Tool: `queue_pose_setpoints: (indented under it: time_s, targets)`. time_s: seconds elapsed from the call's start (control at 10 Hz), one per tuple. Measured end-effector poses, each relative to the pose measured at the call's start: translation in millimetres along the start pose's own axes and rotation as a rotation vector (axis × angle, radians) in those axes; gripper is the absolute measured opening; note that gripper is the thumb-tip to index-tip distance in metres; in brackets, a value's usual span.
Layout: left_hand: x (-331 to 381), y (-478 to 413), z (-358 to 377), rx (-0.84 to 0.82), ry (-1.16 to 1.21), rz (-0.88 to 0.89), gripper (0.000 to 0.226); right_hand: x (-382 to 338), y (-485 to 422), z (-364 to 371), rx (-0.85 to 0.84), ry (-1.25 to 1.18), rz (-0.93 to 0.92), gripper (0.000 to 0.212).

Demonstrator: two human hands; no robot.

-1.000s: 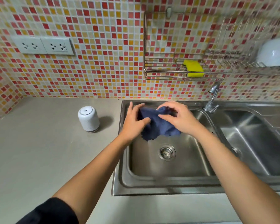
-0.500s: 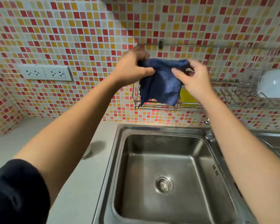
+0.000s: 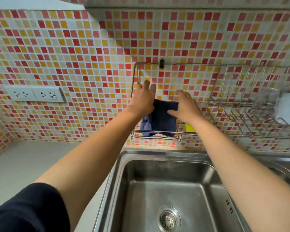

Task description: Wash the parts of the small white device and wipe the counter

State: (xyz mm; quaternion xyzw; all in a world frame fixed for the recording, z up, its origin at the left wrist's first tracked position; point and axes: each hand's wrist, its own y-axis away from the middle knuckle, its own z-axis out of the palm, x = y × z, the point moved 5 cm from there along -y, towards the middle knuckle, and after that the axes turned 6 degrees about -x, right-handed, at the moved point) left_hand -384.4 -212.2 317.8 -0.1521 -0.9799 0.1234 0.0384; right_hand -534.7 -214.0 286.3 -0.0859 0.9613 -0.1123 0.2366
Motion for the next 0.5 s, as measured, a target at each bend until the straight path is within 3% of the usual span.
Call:
queue_pose_setpoints:
  time_s: [0.1, 0.3, 0.4, 0.5]
  targets:
    - [8.5, -1.9, 30.8, -0.074, -0.071, 0.030, 0.032, -4.6, -0.7, 14.2, -0.083, 0.123, -0.091, 0.047]
    - [7.5, 6.3, 59.2, -0.309, -0.084, 0.031, 0.026, -3.0, 6.5, 38.2, -0.385, 0.316, -0.030, 0.024]
    - [9.0, 12.8, 51.9, -0.221, 0.049, 0.007, 0.027, -7.5, 10.4, 34.0, -0.319, 0.272, -0.020, 0.023]
    - [-0.9, 32.1, 24.3, 0.052, 0.471, -0.081, 0.028, -24.7, 20.9, 16.9, -0.057, 0.075, -0.034, 0.019]
